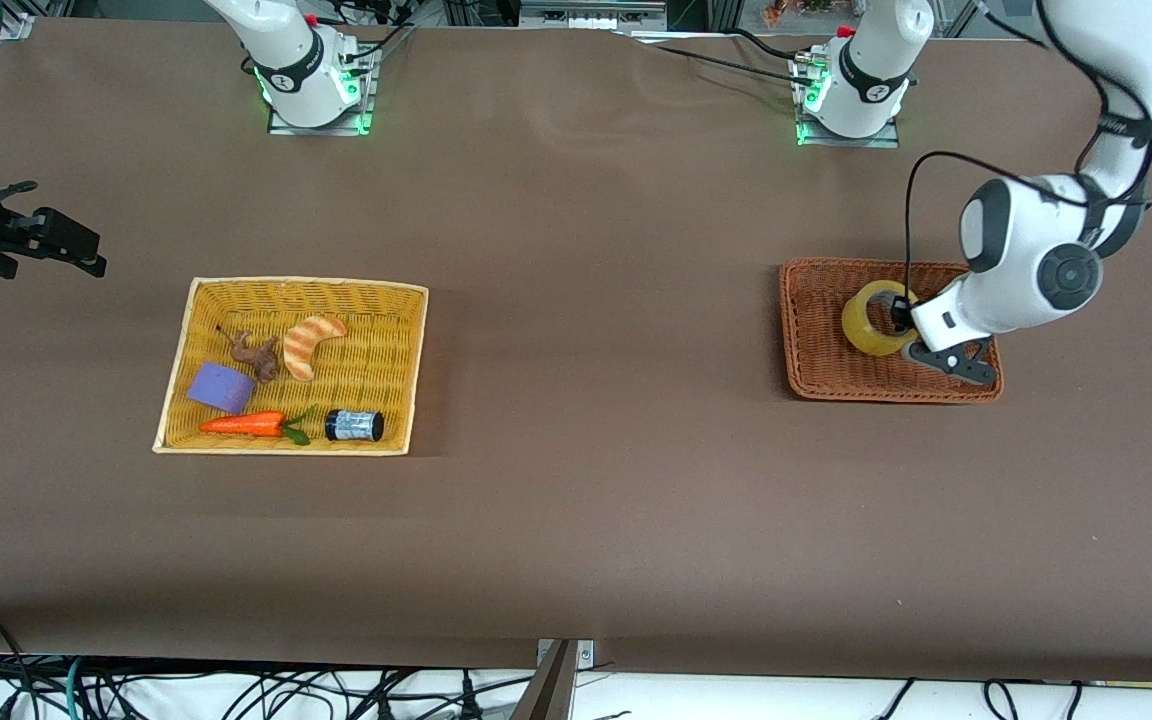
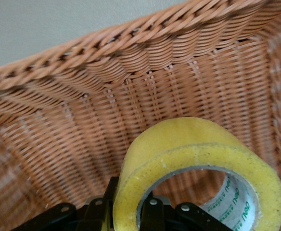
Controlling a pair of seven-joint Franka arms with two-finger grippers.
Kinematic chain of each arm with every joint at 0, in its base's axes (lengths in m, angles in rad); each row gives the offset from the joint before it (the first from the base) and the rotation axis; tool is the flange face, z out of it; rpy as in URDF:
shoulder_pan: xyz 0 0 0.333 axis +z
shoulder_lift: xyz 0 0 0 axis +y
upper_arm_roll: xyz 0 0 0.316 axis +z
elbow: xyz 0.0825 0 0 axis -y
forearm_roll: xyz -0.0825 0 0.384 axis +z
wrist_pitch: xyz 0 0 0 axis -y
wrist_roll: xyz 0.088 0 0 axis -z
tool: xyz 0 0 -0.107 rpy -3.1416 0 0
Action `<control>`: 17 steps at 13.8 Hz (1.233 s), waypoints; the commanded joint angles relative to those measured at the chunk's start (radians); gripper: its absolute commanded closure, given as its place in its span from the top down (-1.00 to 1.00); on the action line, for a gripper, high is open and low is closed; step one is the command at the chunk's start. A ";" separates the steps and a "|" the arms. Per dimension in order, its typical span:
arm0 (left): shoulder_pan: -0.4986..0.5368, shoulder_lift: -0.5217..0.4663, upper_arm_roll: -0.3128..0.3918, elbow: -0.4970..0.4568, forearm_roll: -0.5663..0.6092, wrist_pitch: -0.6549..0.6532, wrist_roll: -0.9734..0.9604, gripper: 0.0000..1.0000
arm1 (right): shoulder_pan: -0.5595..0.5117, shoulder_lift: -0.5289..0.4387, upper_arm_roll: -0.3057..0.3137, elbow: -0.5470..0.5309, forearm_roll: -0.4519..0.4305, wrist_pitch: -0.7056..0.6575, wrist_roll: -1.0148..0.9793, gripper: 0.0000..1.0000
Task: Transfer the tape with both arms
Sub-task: 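Release the tape roll and raise the left gripper away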
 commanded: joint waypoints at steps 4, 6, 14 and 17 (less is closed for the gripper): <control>-0.003 -0.017 -0.002 0.014 0.017 0.001 -0.004 1.00 | -0.008 0.006 0.003 0.019 0.018 -0.004 -0.003 1.00; -0.011 -0.133 -0.002 -0.003 0.017 -0.081 -0.001 1.00 | -0.007 0.006 0.003 0.019 0.018 -0.004 -0.003 1.00; -0.020 -0.550 -0.021 0.134 0.017 -0.338 -0.006 1.00 | -0.008 0.006 0.003 0.019 0.017 -0.004 -0.003 1.00; -0.021 -0.457 -0.022 0.386 0.020 -0.566 -0.014 1.00 | -0.008 0.006 0.003 0.019 0.018 -0.004 -0.002 1.00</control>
